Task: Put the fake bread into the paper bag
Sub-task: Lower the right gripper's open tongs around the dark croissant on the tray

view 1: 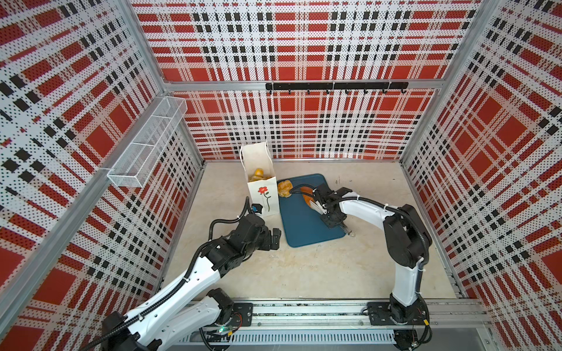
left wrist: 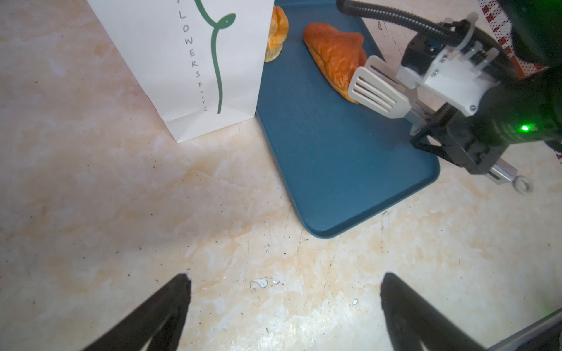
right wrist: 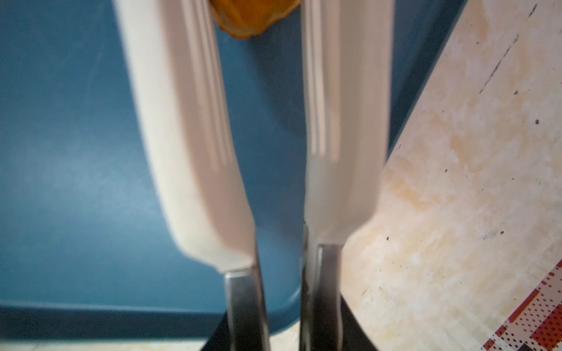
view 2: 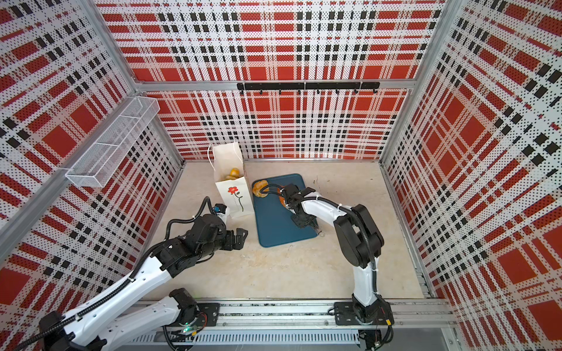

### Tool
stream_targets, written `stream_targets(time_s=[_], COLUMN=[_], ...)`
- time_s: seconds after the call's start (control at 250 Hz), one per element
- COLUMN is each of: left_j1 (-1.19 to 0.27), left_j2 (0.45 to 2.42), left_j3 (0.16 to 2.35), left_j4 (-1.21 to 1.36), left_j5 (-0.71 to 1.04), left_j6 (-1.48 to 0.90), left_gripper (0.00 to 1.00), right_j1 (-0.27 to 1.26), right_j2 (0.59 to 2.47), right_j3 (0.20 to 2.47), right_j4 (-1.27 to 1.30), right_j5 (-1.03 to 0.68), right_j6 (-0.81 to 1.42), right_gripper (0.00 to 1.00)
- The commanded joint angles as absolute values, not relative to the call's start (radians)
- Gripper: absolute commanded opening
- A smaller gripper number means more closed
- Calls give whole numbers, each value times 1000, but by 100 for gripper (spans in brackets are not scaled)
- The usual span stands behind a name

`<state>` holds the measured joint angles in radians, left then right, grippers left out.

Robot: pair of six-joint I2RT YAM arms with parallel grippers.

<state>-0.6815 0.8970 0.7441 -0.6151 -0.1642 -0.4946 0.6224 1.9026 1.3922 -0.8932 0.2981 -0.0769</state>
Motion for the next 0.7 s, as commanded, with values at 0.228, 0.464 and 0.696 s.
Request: stream_targets(time_s=[0.228, 0.464, 0.696], left_j1=[-702, -710, -710], left_j2=[925, 923, 918], left_j3=[771, 770, 759], left_j4=[-605, -605, -604], left_j5=[-175, -181, -181], left_j6=[-503, -502, -503], left_gripper=[99, 99, 99], right_j1=[616, 614, 669], right_j2=[1819, 1806, 1811], right_j3=[1317, 1358, 1360], right_j4=[-862, -890, -869], right_j5=[317, 308, 268], right_j6=[-114, 71, 189], right_gripper=[41, 45, 53])
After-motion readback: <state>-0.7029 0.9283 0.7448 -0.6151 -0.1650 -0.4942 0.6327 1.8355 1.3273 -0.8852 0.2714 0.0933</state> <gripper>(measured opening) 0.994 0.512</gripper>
